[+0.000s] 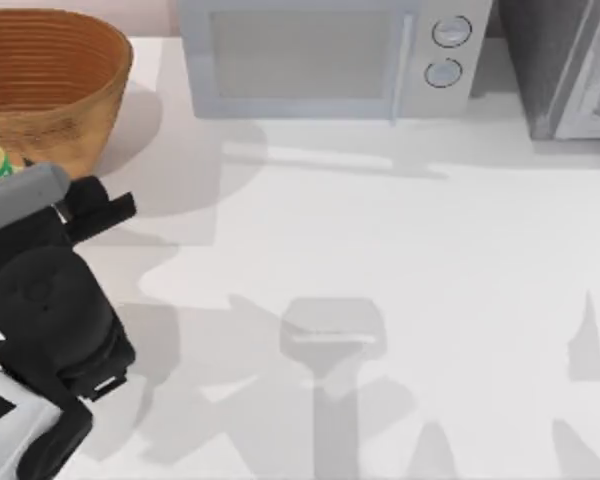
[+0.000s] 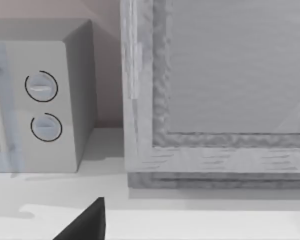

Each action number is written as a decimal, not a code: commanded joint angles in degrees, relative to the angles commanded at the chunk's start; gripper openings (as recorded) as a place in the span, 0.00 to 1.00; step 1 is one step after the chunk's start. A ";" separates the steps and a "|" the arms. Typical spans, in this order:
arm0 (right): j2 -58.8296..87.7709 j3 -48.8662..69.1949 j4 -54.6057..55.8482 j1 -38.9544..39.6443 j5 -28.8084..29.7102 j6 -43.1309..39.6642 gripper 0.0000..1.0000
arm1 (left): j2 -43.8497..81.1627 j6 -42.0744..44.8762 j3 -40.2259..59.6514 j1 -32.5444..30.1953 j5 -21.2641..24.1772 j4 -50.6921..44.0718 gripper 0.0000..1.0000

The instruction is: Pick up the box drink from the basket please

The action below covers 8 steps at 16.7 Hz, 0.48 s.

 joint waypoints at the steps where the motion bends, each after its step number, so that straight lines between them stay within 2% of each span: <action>1: 0.00 0.00 0.00 0.00 0.00 0.00 1.00 | 0.10 -0.02 -0.01 0.07 0.07 0.09 0.00; 4: 0.00 0.00 0.00 0.00 0.00 0.00 1.00 | 0.10 -0.02 -0.01 0.07 0.07 0.09 0.00; 8: 0.00 0.00 0.00 0.00 0.00 0.00 1.00 | 0.10 -0.02 -0.01 0.07 0.07 0.09 0.30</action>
